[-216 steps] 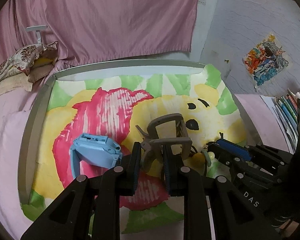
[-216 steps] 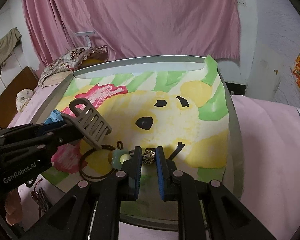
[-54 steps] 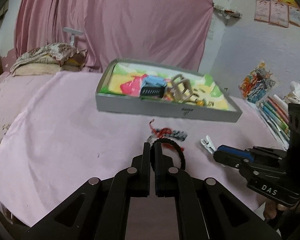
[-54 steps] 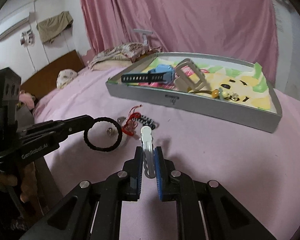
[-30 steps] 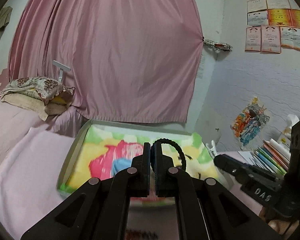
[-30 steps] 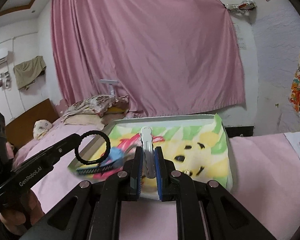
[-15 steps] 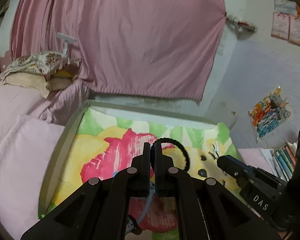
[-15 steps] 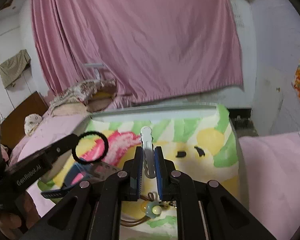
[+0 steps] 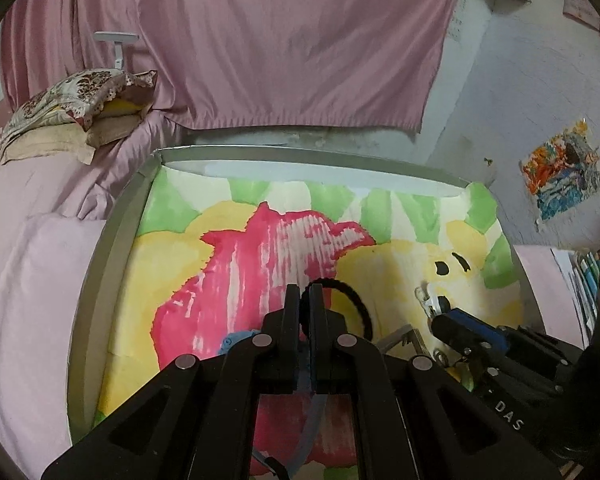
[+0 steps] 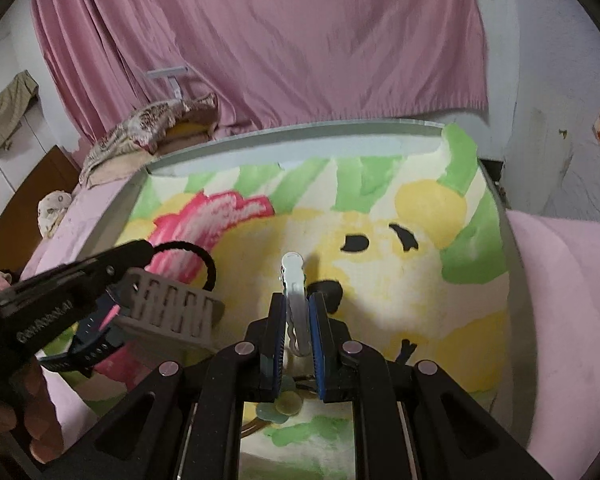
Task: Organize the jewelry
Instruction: 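Lower both items into the gray tray and open both grippers, then withdraw both grippers from the tray toward the remaining items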
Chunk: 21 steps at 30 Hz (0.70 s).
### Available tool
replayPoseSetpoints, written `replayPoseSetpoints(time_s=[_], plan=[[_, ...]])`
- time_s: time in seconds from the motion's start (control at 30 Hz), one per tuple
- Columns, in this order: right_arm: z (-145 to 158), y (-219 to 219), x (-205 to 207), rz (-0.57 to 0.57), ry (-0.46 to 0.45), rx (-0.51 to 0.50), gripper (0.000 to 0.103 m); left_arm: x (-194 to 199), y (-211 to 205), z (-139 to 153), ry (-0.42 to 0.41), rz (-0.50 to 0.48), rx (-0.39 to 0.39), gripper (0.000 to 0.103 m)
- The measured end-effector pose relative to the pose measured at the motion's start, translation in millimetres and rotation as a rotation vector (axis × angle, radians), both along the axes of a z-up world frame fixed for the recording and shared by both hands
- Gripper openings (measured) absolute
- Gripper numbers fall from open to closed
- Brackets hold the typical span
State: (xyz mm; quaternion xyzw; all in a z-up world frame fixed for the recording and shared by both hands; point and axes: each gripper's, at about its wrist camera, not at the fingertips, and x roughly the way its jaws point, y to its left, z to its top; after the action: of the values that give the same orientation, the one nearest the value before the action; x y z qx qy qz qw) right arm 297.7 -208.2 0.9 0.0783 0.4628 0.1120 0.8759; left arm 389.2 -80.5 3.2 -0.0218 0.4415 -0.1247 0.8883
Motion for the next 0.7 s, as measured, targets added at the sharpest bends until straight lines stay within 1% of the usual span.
replayPoseSetpoints(time_s=[0.13, 0.17, 0.2, 0.27, 0.3, 0.33, 0.4, 0.43, 0.5, 0.57, 0.6, 0.63, 0.67, 0.7], plan=[[0.6, -1.7, 0.2, 0.0, 0.0, 0.001, 0.014, -0.8, 0.8, 0.6, 0.004, -0.012, -0.007, 0.003], [1.2, -2.0, -1.0, 0.0, -0.003, 0.005, 0.017, -1.1, 1.9, 1.6, 0.005, -0.015, -0.016, 0.003], [2.0, -2.3, -2.8, -0.002, -0.006, 0.005, 0.024, -1.7, 3.8, 2.2, 0.007, -0.018, -0.025, 0.004], [5.0, -1.7, -5.3, -0.006, -0.025, 0.0, 0.031, -3.8, 6.9, 3.5, 0.004, -0.022, -0.045, 0.007], [8.0, -2.3, -8.7, -0.01, -0.04, -0.003, 0.032, -5.9, 8.4, 4.7, -0.002, -0.023, -0.057, 0.012], [11.0, -2.1, -10.2, -0.012, -0.054, -0.002, 0.032, -8.8, 10.3, 7.0, -0.013, -0.023, -0.069, 0.02], [18.8, -2.6, -17.8, -0.018, -0.091, -0.002, 0.034, -15.3, 13.9, 11.5, -0.039, -0.022, -0.097, 0.032], [22.0, -2.9, -20.3, -0.021, -0.106, -0.004, 0.036, -20.2, 16.6, 14.0, -0.058, -0.019, -0.112, 0.035], [29.6, -2.6, -29.3, -0.031, -0.147, -0.01, 0.042, -27.8, 20.2, 19.6, -0.087, -0.013, -0.121, 0.035], [37.1, -2.5, -39.9, -0.042, -0.191, -0.01, 0.046, -37.3, 25.9, 24.8, -0.115, -0.01, -0.142, 0.036], [40.3, -2.8, -45.6, -0.049, -0.212, -0.007, 0.049, -42.7, 29.3, 28.0, -0.133, -0.007, -0.154, 0.039], [44.0, -2.2, -51.5, -0.056, -0.236, -0.006, 0.051, -49.2, 32.6, 31.4, -0.155, 0.0, -0.163, 0.044], [47.2, -2.1, -57.2, -0.062, -0.257, -0.008, 0.057, -54.6, 34.8, 35.0, -0.175, 0.005, -0.169, 0.047], [50.9, -2.1, -63.7, -0.069, -0.281, -0.006, 0.064, -61.4, 38.5, 38.7, -0.2, 0.012, -0.174, 0.054]])
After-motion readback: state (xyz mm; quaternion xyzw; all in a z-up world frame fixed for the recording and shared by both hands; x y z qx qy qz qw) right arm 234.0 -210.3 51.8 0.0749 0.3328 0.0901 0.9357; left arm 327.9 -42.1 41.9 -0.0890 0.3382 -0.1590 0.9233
